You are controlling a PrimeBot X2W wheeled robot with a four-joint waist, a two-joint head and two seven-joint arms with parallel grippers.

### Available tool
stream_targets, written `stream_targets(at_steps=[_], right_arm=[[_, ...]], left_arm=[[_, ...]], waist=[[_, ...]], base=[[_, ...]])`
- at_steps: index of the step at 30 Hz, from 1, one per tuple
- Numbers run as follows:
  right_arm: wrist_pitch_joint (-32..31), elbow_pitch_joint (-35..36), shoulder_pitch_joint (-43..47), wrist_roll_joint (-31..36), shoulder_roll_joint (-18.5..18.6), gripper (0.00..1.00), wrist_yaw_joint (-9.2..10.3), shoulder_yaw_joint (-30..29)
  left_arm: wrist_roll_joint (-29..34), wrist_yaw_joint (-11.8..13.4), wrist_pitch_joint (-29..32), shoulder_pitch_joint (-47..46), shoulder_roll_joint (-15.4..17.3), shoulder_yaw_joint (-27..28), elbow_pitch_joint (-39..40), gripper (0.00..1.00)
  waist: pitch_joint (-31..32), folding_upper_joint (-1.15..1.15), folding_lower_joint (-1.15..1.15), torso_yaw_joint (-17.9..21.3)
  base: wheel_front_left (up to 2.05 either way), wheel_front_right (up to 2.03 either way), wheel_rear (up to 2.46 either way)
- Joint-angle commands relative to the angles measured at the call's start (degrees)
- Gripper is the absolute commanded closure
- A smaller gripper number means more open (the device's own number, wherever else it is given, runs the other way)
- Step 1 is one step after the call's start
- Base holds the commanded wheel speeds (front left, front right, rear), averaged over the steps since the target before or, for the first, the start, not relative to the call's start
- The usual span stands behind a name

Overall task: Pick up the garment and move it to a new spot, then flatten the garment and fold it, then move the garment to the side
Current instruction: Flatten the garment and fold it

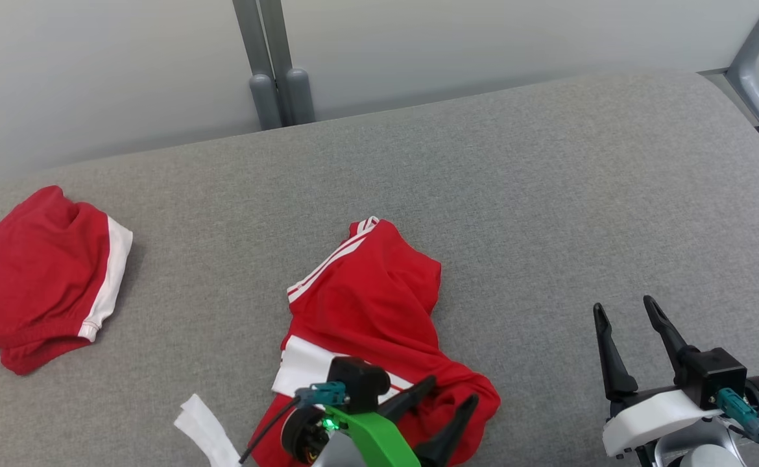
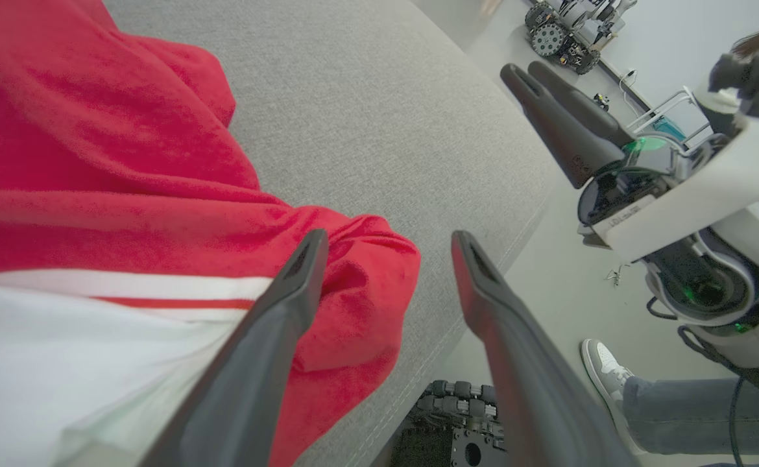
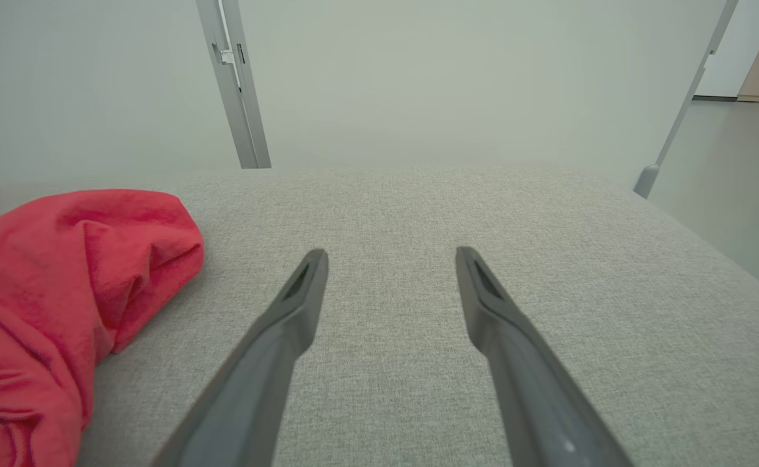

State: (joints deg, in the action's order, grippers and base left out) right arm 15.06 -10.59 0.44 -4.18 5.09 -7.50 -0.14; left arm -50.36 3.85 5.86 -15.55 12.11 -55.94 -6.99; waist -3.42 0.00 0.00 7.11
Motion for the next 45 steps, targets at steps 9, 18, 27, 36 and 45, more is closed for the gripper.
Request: stream_targets(at_steps=[9,18,27,36,45], right_arm=[[0.18,0.13,0.87,0.02,-0.22,0.0,0.02,0.04],[0.18,0.07,-1.42,-0.41,-0.1,0.0,0.02,1.36],[0.18,0.05,-0.67,-0.37,-0.17,0.0,0.02,0.61],[0.18,-0.28,-0.1,-0.1,-0.14,0.0,0.02,0.21],[0.18,-0.5,0.03,-0.03,0.36,0.0,0.02,0.76]], left_arm=[[-5.48,8.75,1.54,5.39,11.77,10.66,13.88,0.0],[-10.26,5.64,3.94,1.4,11.34,14.16,-4.42,0.0],[-9.7,2.34,2.68,-1.39,8.67,12.87,-17.19,0.64],[-9.22,0.09,-0.11,-1.87,7.52,12.67,-18.18,1.0],[-8.12,1.82,-3.9,-5.3,8.48,15.8,-13.63,1.0]], waist=[[1.42,0.0,0.0,-0.52],[-0.63,0.0,0.0,0.74],[-1.26,0.0,0.0,1.98],[-0.5,0.0,0.0,0.92],[0.72,0.0,0.0,0.29]], base=[[0.0,0.0,0.0],[0.0,0.0,0.0],[0.0,0.0,0.0],[0.0,0.0,0.0],[0.0,0.0,0.0]])
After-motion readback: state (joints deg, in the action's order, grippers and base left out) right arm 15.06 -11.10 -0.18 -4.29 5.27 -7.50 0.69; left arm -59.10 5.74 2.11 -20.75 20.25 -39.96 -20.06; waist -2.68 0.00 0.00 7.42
